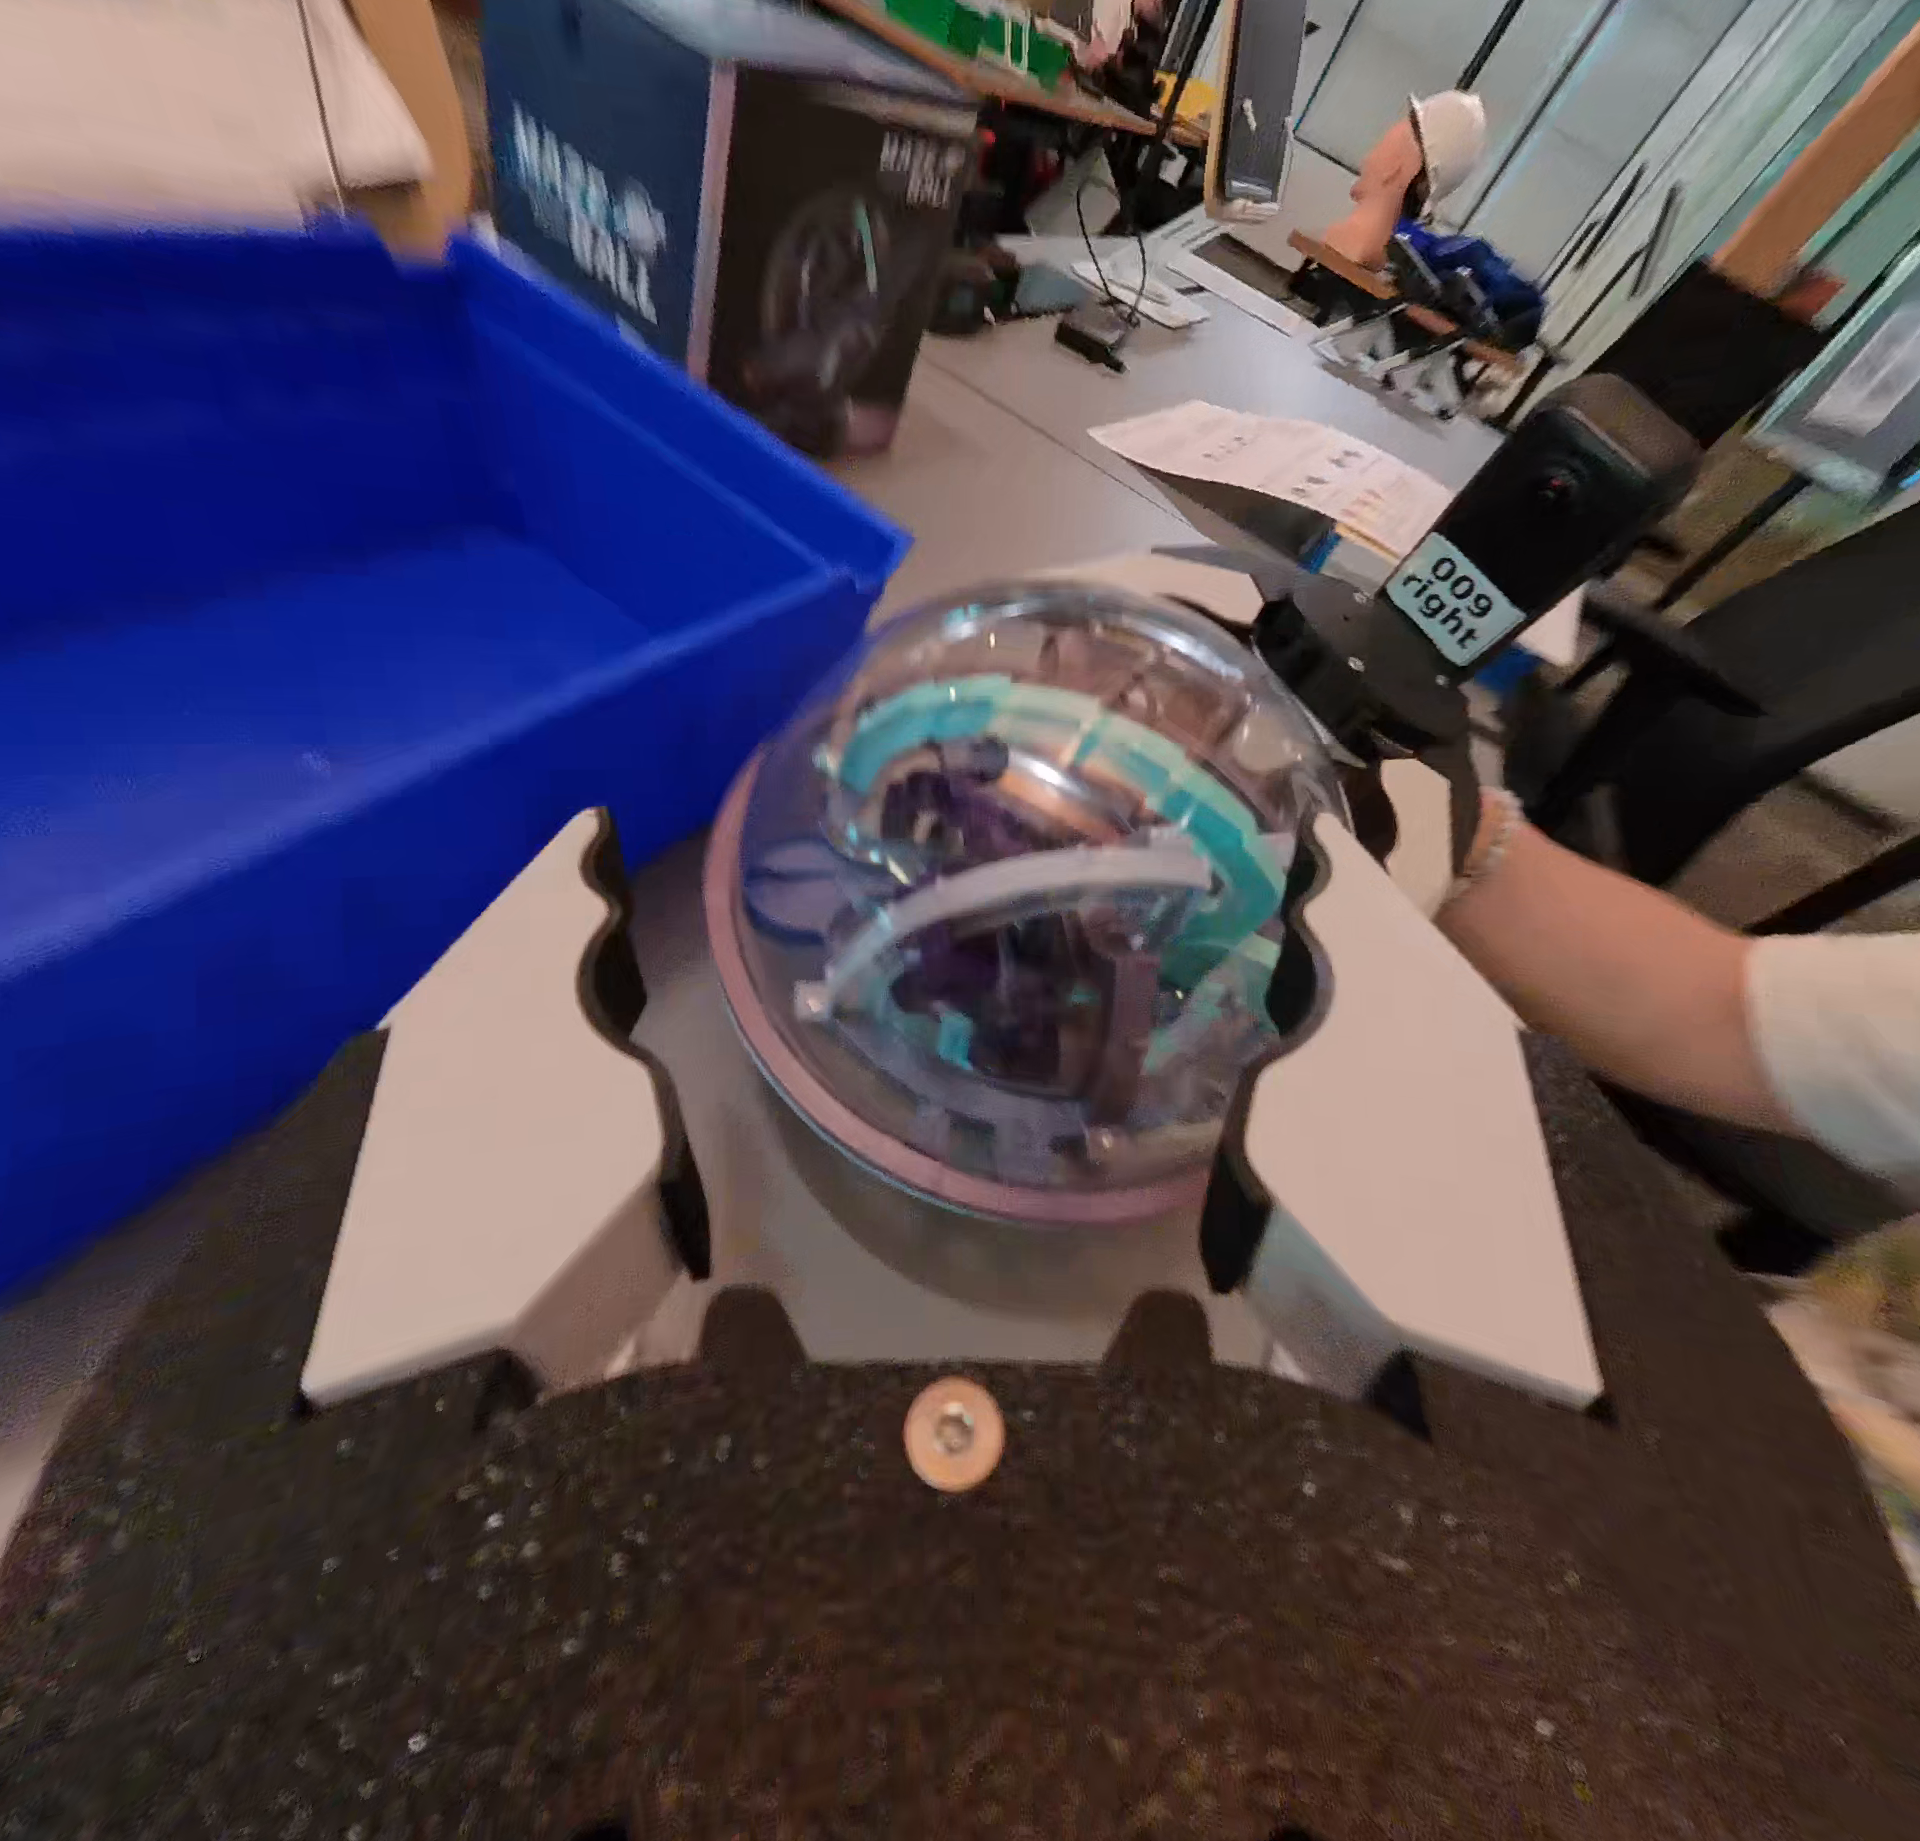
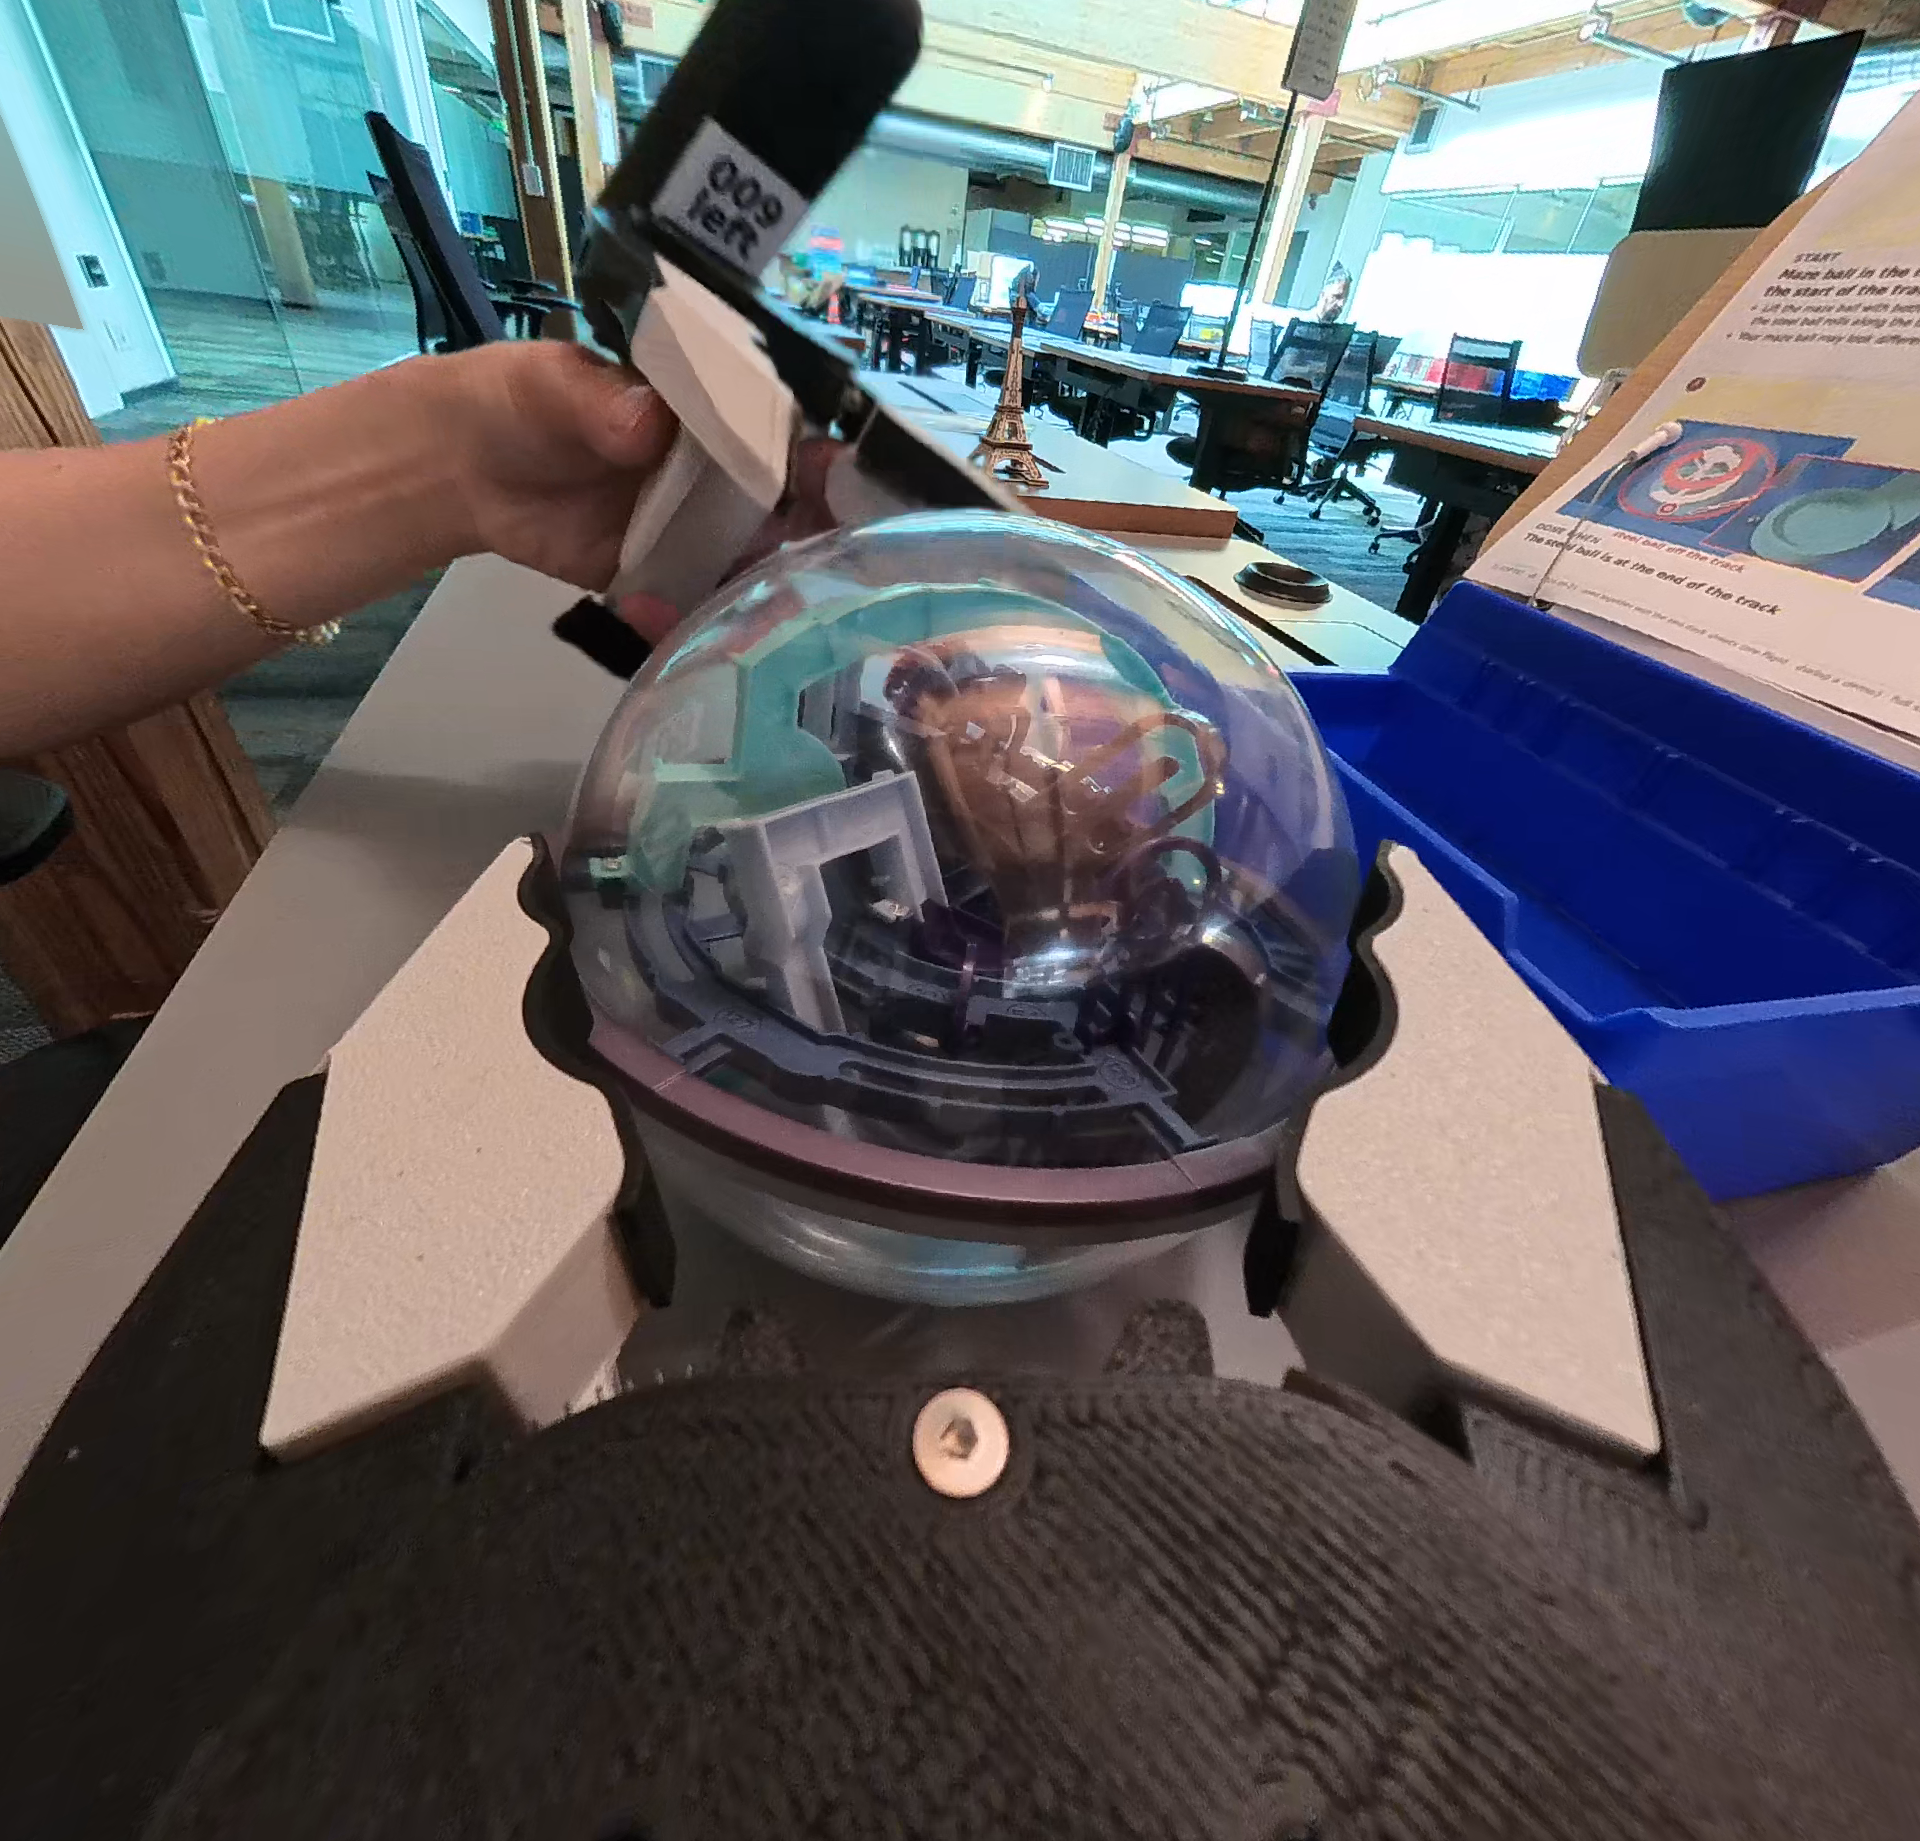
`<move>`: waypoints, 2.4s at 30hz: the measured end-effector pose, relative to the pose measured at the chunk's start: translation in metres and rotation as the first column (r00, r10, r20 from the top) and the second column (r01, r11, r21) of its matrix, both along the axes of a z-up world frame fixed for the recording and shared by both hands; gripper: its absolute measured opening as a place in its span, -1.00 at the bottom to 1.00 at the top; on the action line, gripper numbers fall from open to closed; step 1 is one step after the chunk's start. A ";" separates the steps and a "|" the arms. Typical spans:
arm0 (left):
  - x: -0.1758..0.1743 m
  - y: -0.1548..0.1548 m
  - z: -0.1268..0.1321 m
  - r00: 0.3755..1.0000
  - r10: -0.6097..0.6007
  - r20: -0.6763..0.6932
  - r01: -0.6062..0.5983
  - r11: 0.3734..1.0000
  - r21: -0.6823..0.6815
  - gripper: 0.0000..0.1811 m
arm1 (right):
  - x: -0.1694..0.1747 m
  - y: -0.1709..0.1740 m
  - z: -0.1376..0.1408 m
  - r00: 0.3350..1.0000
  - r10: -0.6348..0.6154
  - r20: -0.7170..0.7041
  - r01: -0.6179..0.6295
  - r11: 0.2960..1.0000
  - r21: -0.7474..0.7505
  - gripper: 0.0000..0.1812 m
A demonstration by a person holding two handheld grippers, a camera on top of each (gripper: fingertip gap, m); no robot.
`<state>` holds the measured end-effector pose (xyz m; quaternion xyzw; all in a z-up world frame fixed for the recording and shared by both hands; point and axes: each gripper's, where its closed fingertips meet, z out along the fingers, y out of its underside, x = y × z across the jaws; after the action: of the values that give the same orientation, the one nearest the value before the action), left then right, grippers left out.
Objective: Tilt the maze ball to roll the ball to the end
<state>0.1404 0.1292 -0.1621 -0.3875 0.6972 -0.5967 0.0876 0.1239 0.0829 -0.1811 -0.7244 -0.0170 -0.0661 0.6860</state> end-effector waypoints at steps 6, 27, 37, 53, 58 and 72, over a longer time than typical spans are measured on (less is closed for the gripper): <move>-0.002 -0.028 0.020 0.931 -0.198 0.305 0.103 0.949 0.299 0.28 | -0.002 0.001 0.000 1.000 0.002 0.014 -0.002 1.000 0.000 0.60; 0.004 -0.022 -0.005 0.988 -0.113 -0.103 0.089 0.972 -0.216 0.19 | -0.007 0.005 0.004 1.000 0.014 0.022 -0.015 1.000 0.023 0.56; 0.009 -0.021 -0.003 0.998 -0.047 -0.047 0.028 0.941 -0.339 0.20 | -0.003 0.003 0.004 1.000 0.012 -0.014 -0.011 0.999 0.033 0.56; -0.012 0.007 0.000 0.989 0.022 0.144 0.021 0.957 -0.288 0.18 | -0.003 0.001 -0.012 0.997 0.026 0.076 -0.023 0.999 -0.044 0.55; -0.015 0.023 -0.004 0.982 0.057 0.180 -0.046 0.997 -0.064 0.21 | -0.005 0.003 -0.016 0.996 0.032 0.089 -0.027 0.998 -0.058 0.54; -0.022 0.008 -0.018 0.999 -0.022 0.026 0.025 0.993 -0.119 0.25 | -0.005 0.004 -0.014 0.989 0.023 0.143 -0.016 0.999 -0.047 0.53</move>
<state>0.1185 0.1369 -0.1803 -0.3767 0.6635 -0.6430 0.0658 0.1185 0.0872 -0.1951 -0.7330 -0.0748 -0.1110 0.6669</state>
